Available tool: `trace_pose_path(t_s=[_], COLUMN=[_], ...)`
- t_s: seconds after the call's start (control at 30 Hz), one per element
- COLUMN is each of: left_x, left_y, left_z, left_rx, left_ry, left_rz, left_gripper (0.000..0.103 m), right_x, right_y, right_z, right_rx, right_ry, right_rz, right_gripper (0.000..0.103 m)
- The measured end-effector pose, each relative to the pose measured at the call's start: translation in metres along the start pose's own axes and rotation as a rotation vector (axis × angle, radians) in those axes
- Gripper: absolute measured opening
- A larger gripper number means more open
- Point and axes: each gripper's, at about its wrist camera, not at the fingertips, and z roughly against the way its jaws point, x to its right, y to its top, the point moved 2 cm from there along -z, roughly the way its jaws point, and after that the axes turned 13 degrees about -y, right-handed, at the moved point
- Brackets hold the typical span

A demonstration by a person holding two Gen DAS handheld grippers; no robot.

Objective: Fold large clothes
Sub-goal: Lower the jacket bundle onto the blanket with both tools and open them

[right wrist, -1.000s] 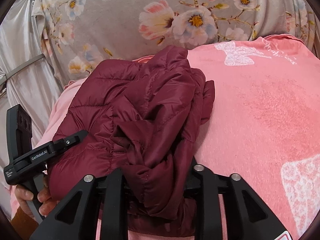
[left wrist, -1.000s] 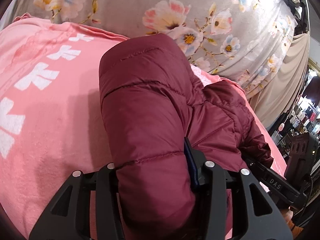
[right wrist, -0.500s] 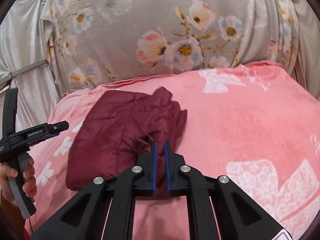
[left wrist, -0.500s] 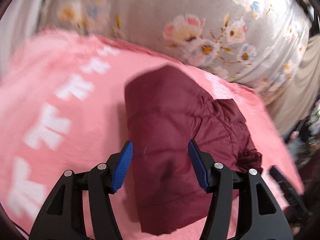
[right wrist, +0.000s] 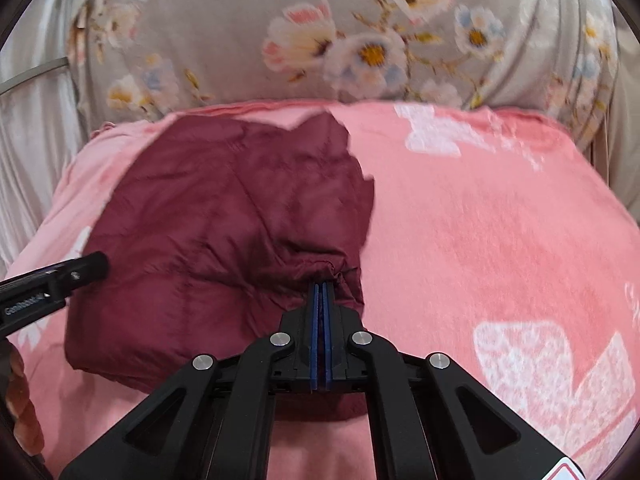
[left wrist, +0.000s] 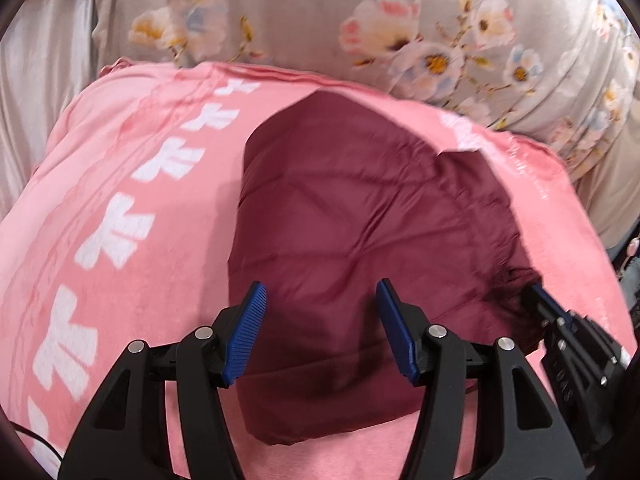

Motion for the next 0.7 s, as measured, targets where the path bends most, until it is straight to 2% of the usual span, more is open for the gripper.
trace_pose_path(t_s=[0.1,0.17,0.23,0.4,0.53,0.63,0.7], left_x=[-0.01,-0.014,-0.015,-0.022,-0.022,-0.021,-0.017], left_y=[-0.009,-0.013,-0.015,-0.024,-0.027,-0.026,-0.027], left_z=[-0.006,-0.01,-0.014,-0.026,-0.031,-0.022,-0.014], left_rx=[-0.004,-0.006,-0.008,-0.015,-0.007,-0.004,0.002], left_ry=[0.026,0.022,0.032,0.019,0.035,0.033,0.052], left_rz=[0.006,0.013,0.006,0.03,0.039,0.06,0.045], left_gripper=[0.057,0.059,0.063,0.066,0.067,0.067,0.067], right_x=[0.006,0.001,-0.002,-0.005,-0.004,-0.005,-0.009], right_y=[-0.015,-0.025,-0.032,-0.034,-0.033,-0.036,-0.037], right_z=[-0.013,-0.015,-0.015,-0.018,0.002,0.027,0.032], right_rx=[-0.064,-0.082,-0.093,-0.101,-0.049,0.015,0.026], right_ry=[0.029,0.013,-0.005,-0.02,-0.03,-0.016,-0.018], right_rz=[-0.023,0.006,0.025,0.042,0.021,0.013,0.026], right_gripper=[0.0,0.0,0.0,0.0,0.0,0.0,0.0])
